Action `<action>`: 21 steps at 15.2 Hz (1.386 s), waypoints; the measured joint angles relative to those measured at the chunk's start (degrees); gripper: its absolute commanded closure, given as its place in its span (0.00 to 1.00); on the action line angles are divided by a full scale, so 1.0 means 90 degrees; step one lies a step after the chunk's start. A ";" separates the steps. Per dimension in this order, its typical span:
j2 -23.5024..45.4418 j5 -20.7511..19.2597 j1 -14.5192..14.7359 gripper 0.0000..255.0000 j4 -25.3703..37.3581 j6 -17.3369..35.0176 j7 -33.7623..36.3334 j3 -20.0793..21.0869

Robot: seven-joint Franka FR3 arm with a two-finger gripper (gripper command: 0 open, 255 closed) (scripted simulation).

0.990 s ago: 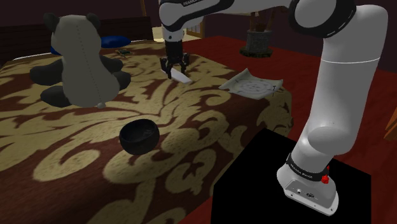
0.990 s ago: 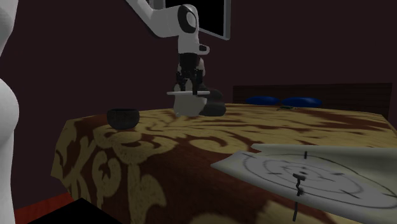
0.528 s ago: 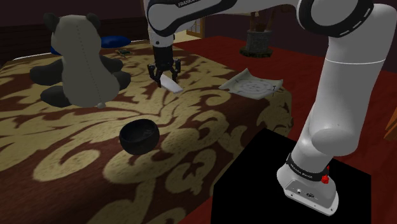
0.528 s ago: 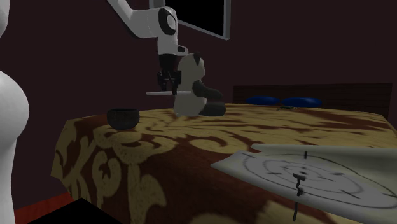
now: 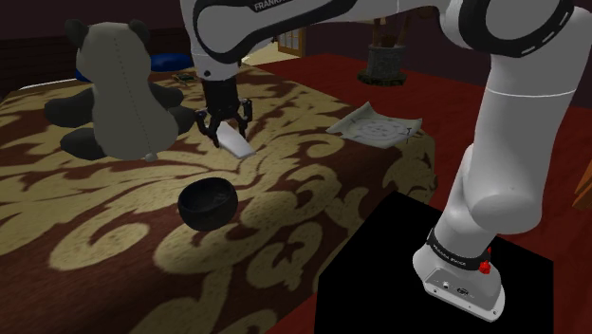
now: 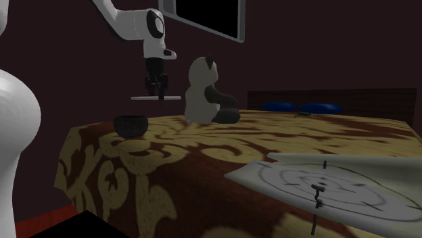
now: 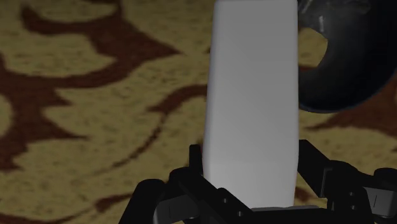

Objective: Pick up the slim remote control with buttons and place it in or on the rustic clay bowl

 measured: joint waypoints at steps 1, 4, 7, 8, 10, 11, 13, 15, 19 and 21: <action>-0.0056 -0.0001 0.0079 1.00 -0.0096 0.0041 0.0141 0.0058; 0.0126 -0.0080 0.0361 1.00 0.0143 -0.0025 0.0611 0.0238; 0.0235 -0.0143 0.0608 1.00 0.0247 -0.0032 0.1017 0.0387; 0.0271 -0.0164 0.0700 1.00 0.0345 -0.0100 0.1162 0.0441; 0.0422 -0.0223 0.0840 1.00 0.0552 -0.0165 0.1376 0.0512; 0.0466 -0.0240 0.0868 1.00 0.0515 -0.0088 0.1422 0.0523; 0.0518 -0.0259 0.0882 1.00 0.0397 0.0077 0.1454 0.0525; 0.0532 -0.0267 0.0889 1.00 0.0256 0.0230 0.1477 0.0527; 0.0583 -0.0288 0.0876 1.00 -0.0037 0.0572 0.1481 0.0513; 0.0622 -0.0303 0.0876 1.00 -0.0157 0.0729 0.1489 0.0507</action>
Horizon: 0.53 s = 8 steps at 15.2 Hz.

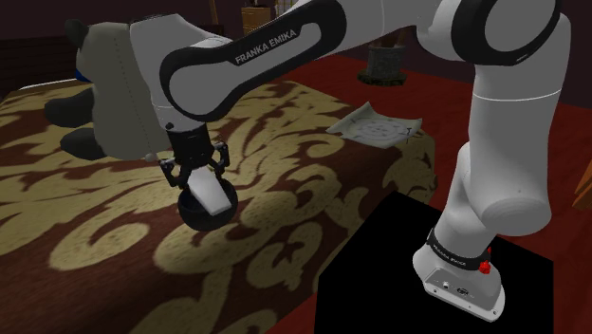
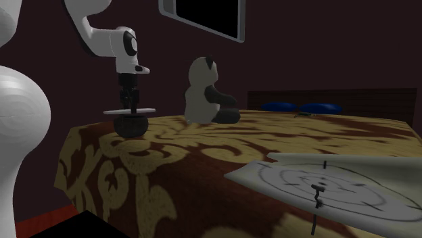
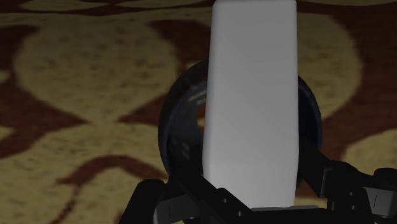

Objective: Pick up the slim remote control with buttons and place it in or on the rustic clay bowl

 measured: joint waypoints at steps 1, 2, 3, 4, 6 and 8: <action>0.0017 -0.0008 0.0002 1.00 -0.0091 0.0106 0.0011 -0.0002; 0.0040 -0.0016 0.0003 1.00 -0.0122 0.0159 0.0014 -0.0004; 0.0049 -0.0019 0.0004 1.00 -0.0132 0.0179 0.0017 -0.0005; 0.0050 -0.0021 0.0004 1.00 -0.0134 0.0187 0.0018 -0.0006; 0.0048 -0.0022 0.0003 1.00 -0.0140 0.0195 0.0018 -0.0007; 0.0050 -0.0023 0.0003 1.00 -0.0140 0.0197 0.0019 -0.0007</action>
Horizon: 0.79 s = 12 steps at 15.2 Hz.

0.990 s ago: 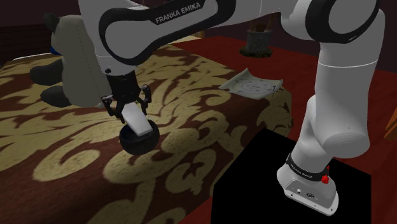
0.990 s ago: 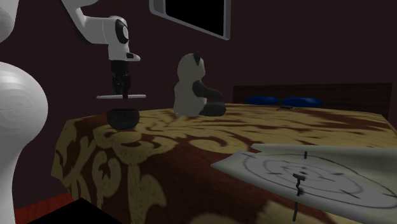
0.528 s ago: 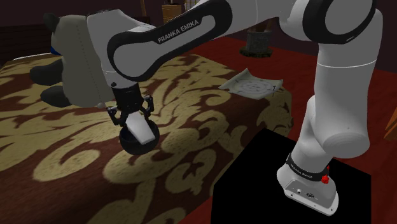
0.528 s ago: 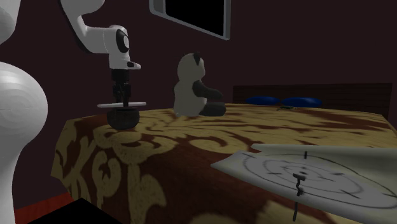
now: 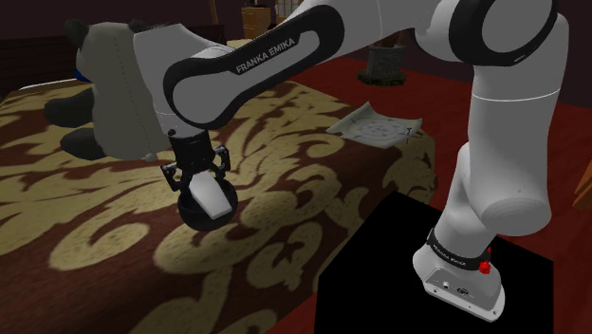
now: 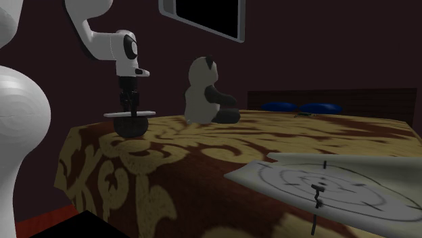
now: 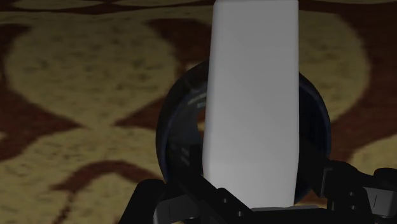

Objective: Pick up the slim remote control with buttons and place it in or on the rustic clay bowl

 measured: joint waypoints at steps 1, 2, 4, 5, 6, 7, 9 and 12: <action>-0.0001 0.0000 0.0000 0.00 -0.0003 0.0002 0.0000 0.0000; 0.0001 0.0001 0.0000 0.00 -0.0005 0.0004 -0.0001 0.0000; 0.0002 0.0002 0.0000 0.00 -0.0007 0.0006 -0.0002 0.0001; 0.0002 0.0002 0.0000 0.00 -0.0008 0.0006 -0.0002 0.0001; 0.0002 0.0002 0.0000 0.00 -0.0008 0.0006 -0.0002 0.0001; 0.0004 0.0001 0.0001 0.00 -0.0006 0.0006 0.0000 0.0001; -0.0052 0.0024 -0.0003 0.00 0.0190 -0.0237 -0.0021 0.0007; -0.0164 0.0068 -0.0014 0.00 0.0516 -0.0665 -0.0062 0.0016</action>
